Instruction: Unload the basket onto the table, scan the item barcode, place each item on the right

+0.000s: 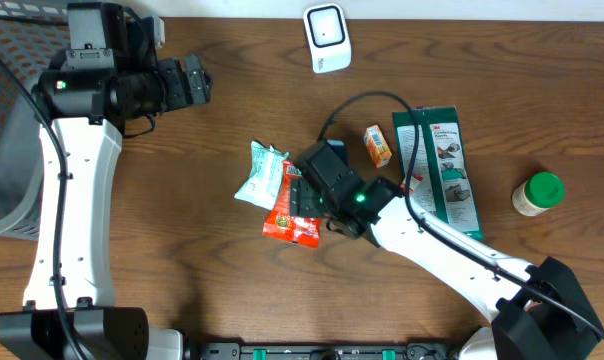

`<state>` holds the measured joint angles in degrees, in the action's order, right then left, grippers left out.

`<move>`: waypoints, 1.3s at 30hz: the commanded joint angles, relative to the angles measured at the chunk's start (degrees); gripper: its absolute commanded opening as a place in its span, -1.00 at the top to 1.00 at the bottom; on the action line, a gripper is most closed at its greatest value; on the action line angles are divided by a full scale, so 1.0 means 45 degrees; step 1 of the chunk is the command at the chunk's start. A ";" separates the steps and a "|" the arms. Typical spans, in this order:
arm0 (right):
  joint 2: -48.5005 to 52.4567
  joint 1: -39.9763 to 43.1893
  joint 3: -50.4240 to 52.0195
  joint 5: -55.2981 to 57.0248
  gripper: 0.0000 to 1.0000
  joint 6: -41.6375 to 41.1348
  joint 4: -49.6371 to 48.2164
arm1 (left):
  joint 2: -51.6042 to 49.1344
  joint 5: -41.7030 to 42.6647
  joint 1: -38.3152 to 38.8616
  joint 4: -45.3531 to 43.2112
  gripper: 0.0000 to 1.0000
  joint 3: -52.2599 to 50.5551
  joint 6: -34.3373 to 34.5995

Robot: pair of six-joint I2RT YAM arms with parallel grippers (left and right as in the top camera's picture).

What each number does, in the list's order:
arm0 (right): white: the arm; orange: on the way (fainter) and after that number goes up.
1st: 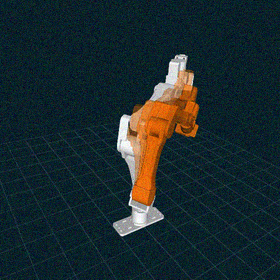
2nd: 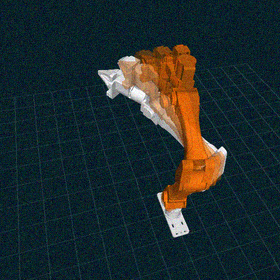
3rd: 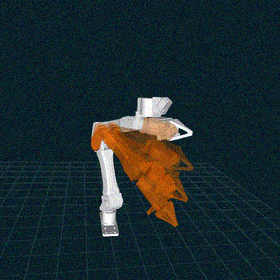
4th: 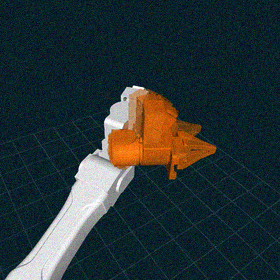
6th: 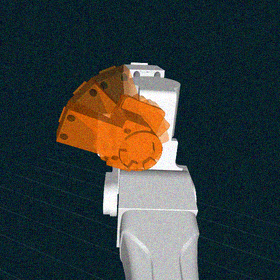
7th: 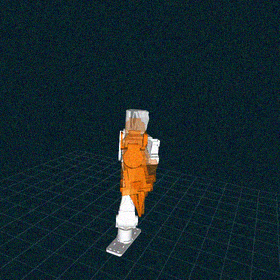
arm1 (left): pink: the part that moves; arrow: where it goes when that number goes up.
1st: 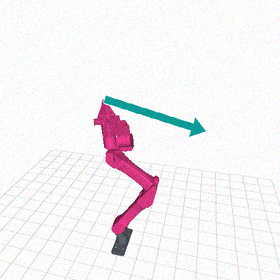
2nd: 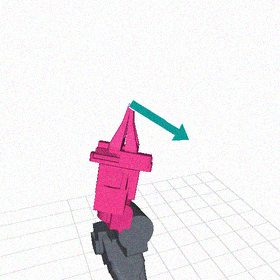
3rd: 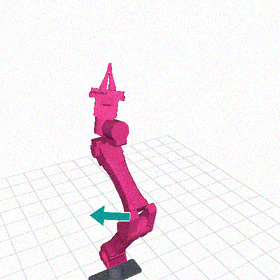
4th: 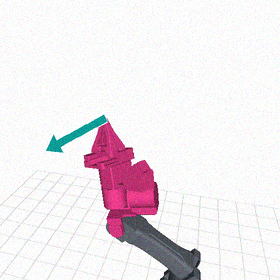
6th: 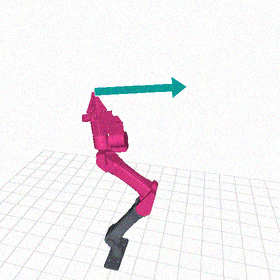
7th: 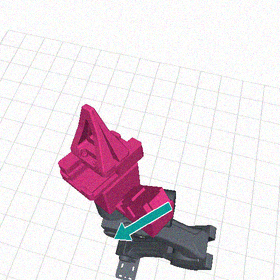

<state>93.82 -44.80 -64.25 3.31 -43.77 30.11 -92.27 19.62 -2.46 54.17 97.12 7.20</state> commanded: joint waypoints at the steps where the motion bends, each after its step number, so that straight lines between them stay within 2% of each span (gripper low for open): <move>1: -0.0083 0.0068 -0.0107 0.0481 -0.99 0.0282 0.0063 | -0.0044 0.0112 -0.0005 0.0049 -0.95 0.0136 -0.0121; 4: -0.0073 0.0151 -0.0097 0.0748 -0.98 0.0423 0.0238 | -0.0044 0.0112 -0.0005 0.0049 -0.95 0.0136 -0.0121; 6: -0.0073 0.0374 -0.0097 0.0729 -0.51 0.0413 0.0563 | -0.0044 0.0112 -0.0005 0.0049 -0.95 0.0136 -0.0121; 7: -0.0073 0.0714 -0.0092 0.0729 -0.11 0.0121 0.1151 | -0.0044 0.0112 -0.0005 0.0049 -0.95 0.0136 -0.0121; 8: -0.0073 0.0933 -0.0092 0.0733 -0.06 -0.0053 0.1491 | -0.0044 0.0112 -0.0005 0.0049 -0.95 0.0136 -0.0121; 14: -0.0073 0.2817 -0.0078 0.0743 -0.17 -0.0117 0.3730 | -0.0044 0.0112 -0.0005 0.0049 -0.95 0.0136 -0.0121; 21: -0.0058 0.4129 0.0675 0.0928 -0.10 -0.0121 0.4109 | -0.0044 0.0112 -0.0005 0.0049 -0.95 0.0136 -0.0121; 26: -0.0058 0.4231 0.1851 0.0928 -0.07 -0.0607 0.3279 | -0.0044 0.0112 -0.0005 0.0049 -0.95 0.0136 -0.0121; 31: -0.0058 0.4187 0.3371 0.0860 0.03 -0.1690 0.1379 | -0.0044 0.0112 -0.0005 0.0049 -0.95 0.0136 -0.0121; 34: -0.0044 0.4182 0.4182 0.0214 0.20 -0.2409 0.0214 | -0.0044 0.0112 -0.0005 0.0049 -0.95 0.0136 -0.0121; 35: -0.0039 0.4167 0.4357 -0.0257 0.32 -0.2579 -0.0107 | -0.0044 0.0112 -0.0005 0.0049 -0.95 0.0136 -0.0121; 39: -0.0039 0.3793 0.4663 -0.1593 0.42 -0.3055 -0.0806 | -0.0044 0.0112 -0.0005 0.0049 -0.95 0.0136 -0.0121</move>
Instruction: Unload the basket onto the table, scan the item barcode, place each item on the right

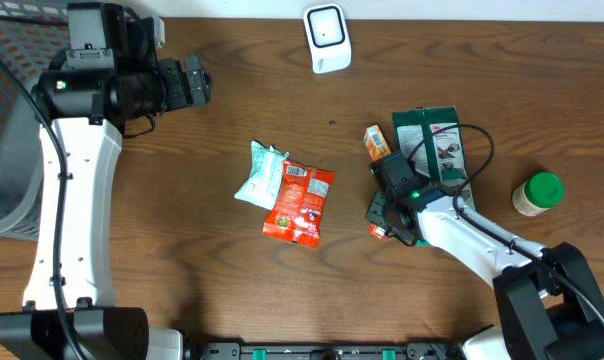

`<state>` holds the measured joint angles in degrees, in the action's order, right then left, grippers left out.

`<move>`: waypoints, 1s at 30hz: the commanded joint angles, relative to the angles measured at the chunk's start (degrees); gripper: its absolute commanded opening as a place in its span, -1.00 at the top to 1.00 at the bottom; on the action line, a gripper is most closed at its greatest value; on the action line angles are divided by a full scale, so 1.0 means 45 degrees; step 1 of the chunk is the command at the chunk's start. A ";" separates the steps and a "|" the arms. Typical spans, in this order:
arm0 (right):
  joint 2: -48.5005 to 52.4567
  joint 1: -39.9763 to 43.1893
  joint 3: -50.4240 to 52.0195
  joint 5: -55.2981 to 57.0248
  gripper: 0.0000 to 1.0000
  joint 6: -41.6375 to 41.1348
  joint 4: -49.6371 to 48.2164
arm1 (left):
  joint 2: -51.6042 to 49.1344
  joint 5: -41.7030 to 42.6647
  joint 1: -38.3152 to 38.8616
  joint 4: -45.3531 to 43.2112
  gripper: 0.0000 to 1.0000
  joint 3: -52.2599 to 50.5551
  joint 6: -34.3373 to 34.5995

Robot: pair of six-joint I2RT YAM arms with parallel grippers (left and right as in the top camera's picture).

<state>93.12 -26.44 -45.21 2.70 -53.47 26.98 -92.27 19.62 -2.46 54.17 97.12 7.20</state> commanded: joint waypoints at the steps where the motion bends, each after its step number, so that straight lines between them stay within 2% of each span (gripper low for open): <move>1: 0.0117 -0.0432 0.0432 -0.1603 0.42 -0.1044 -0.0141 | -0.0044 0.0112 -0.0005 0.0049 -0.95 0.0136 -0.0121; 5: 0.0117 -0.1355 0.0432 -0.2108 0.42 -0.1792 -0.0151 | -0.0044 0.0112 -0.0005 0.0049 -0.95 0.0136 -0.0121; 11: 0.0117 -0.3201 0.0432 -0.2205 0.38 -0.4124 -0.0967 | -0.0044 0.0112 -0.0005 0.0049 -0.95 0.0136 -0.0121; 15: 0.0087 -0.4167 0.0374 -0.2288 0.36 -0.4143 -0.2453 | -0.0044 0.0112 -0.0005 0.0049 -0.95 0.0136 -0.0121; 20: -0.0238 -0.3959 -0.0525 -0.2191 0.46 -0.1977 -0.2103 | -0.0044 0.0112 -0.0005 0.0049 -0.95 0.0136 -0.0121; 22: -0.0340 -0.3531 -0.0899 -0.2108 0.73 -0.0743 -0.1530 | -0.0044 0.0112 -0.0005 0.0049 -0.95 0.0136 -0.0121; 23: -0.0369 -0.3264 -0.1039 -0.2074 0.93 -0.0238 -0.1200 | -0.0044 0.0112 -0.0005 0.0049 -0.95 0.0136 -0.0121; 24: -0.0389 -0.2953 -0.1146 -0.2001 0.98 0.0146 -0.0879 | -0.0044 0.0112 -0.0005 0.0049 -0.95 0.0136 -0.0121; 27: -0.0384 -0.1321 -0.1219 -0.1593 0.98 0.0850 0.0092 | -0.0044 0.0112 -0.0005 0.0049 -0.95 0.0136 -0.0121; 30: -0.0384 0.0073 -0.1214 -0.1530 0.98 0.2186 0.0034 | -0.0044 0.0112 -0.0005 0.0049 -0.95 0.0136 -0.0121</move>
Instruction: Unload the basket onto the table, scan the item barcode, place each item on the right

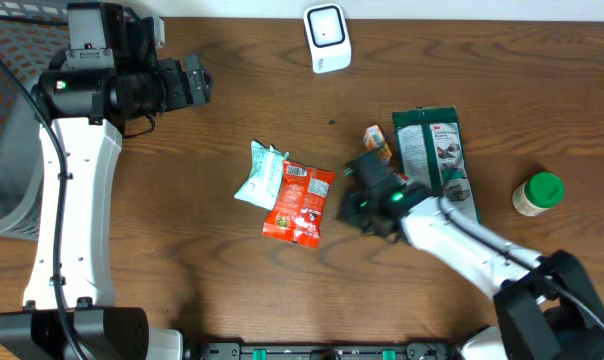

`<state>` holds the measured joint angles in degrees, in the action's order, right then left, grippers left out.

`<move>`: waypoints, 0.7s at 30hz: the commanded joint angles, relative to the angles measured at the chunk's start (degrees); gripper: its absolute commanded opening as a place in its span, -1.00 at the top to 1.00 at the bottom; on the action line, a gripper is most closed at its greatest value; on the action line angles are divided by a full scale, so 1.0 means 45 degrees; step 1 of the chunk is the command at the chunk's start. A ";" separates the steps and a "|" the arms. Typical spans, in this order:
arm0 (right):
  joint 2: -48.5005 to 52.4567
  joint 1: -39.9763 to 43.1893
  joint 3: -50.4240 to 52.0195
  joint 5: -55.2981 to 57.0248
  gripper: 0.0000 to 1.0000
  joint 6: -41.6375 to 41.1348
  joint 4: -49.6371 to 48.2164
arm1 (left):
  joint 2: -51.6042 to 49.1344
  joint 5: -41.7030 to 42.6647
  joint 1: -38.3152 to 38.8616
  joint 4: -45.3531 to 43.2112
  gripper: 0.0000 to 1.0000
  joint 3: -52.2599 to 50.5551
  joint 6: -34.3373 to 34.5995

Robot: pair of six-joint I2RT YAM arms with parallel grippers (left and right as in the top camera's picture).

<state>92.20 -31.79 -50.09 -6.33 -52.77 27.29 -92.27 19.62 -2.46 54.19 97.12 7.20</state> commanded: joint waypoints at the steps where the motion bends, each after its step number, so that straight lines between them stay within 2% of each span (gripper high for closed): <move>1: -0.0180 0.1574 -0.0131 0.0461 0.98 0.2482 -0.0121 | -0.0044 0.0112 -0.0005 0.0044 -0.95 0.0136 -0.0121; 4: -0.0180 0.2346 -0.0131 0.0447 0.98 0.3638 -0.0301 | -0.0044 0.0112 -0.0005 0.0044 -0.95 0.0136 -0.0121; 7: -0.0180 0.2837 -0.0121 0.1001 0.98 0.4031 -0.0291 | -0.0044 0.0112 -0.0005 0.0044 -0.95 0.0136 -0.0121; 13: -0.0107 0.2973 -0.0034 0.2764 0.98 0.4027 -0.0568 | -0.0044 0.0112 -0.0005 0.0044 -0.95 0.0136 -0.0121; 21: -0.0010 0.3167 0.0083 0.3308 0.98 0.4027 -0.1705 | -0.0044 0.0112 -0.0005 0.0044 -0.95 0.0136 -0.0121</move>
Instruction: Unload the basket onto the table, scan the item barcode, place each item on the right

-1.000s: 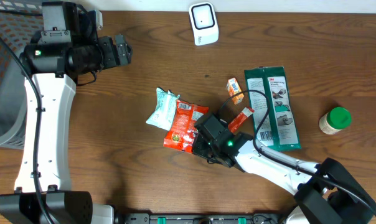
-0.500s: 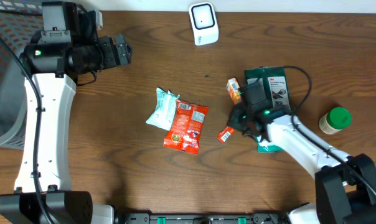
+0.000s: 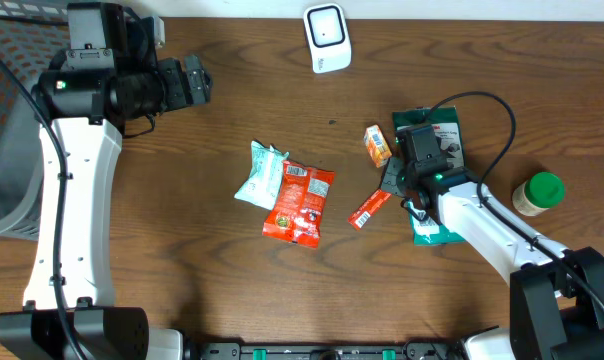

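The white scanner [image 3: 327, 38] stands at the table's far edge. Near the middle lie a red snack bag [image 3: 300, 203] and a pale green pouch [image 3: 260, 172]. A small red-orange stick pack [image 3: 368, 210] lies slanted on the wood, its upper end right beside my right gripper [image 3: 393, 181]. From above I cannot see whether those fingers grip the stick. The right wrist hovers over the green 3M package [image 3: 437, 135]. An orange box [image 3: 379, 145] sits just left of it. My left gripper [image 3: 198, 84] hangs far off at the upper left, holding nothing visible.
A green-lidded bottle [image 3: 538, 193] stands at the right. A grey mesh basket [image 3: 2, 120] sits past the table's left edge. The right arm's black cable [image 3: 497, 110] loops above the green package.
My right gripper has moved from just right of the red bag back to the left edge of the green package. The red-orange stick pack now shows on the wood beside it. The left arm is unchanged.
First my right gripper was over the red bag and pale pouch. Then it was near the green package's lower left with something red under it. It then stood beside the red bag, and now at the package with the stick pack lying exposed.
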`<state>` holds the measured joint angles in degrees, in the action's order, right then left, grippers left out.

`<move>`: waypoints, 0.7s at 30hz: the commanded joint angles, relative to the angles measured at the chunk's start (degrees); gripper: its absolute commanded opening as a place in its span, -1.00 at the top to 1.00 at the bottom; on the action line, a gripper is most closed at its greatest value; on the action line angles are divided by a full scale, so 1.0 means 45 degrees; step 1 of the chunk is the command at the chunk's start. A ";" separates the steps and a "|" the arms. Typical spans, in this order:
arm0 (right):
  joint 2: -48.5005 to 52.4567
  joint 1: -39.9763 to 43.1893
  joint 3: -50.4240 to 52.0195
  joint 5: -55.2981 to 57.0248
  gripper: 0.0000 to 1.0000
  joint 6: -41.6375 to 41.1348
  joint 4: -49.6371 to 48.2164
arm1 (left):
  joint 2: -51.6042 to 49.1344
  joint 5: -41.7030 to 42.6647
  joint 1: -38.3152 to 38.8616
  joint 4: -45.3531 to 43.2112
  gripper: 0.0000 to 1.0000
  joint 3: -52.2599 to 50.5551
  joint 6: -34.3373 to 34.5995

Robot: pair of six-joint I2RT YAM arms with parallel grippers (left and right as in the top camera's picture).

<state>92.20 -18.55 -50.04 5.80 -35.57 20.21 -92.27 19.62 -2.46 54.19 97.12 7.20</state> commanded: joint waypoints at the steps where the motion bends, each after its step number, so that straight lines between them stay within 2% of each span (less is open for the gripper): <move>1: -0.0010 0.0311 0.0073 0.0607 0.98 0.0204 -0.0165 | -0.0044 0.0112 -0.0005 0.0044 -0.95 0.0136 -0.0121; 10: 0.0214 0.0685 0.0078 0.0423 0.98 0.0899 -0.0627 | -0.0044 0.0112 -0.0005 0.0044 -0.95 0.0136 -0.0121; 21: 0.1535 0.0695 0.0083 -0.0393 0.98 0.1841 -0.1496 | -0.0044 0.0112 -0.0005 0.0044 -0.95 0.0136 -0.0121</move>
<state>97.78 -15.62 -50.02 4.45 -29.63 13.85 -92.27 19.62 -2.46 54.19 97.12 7.20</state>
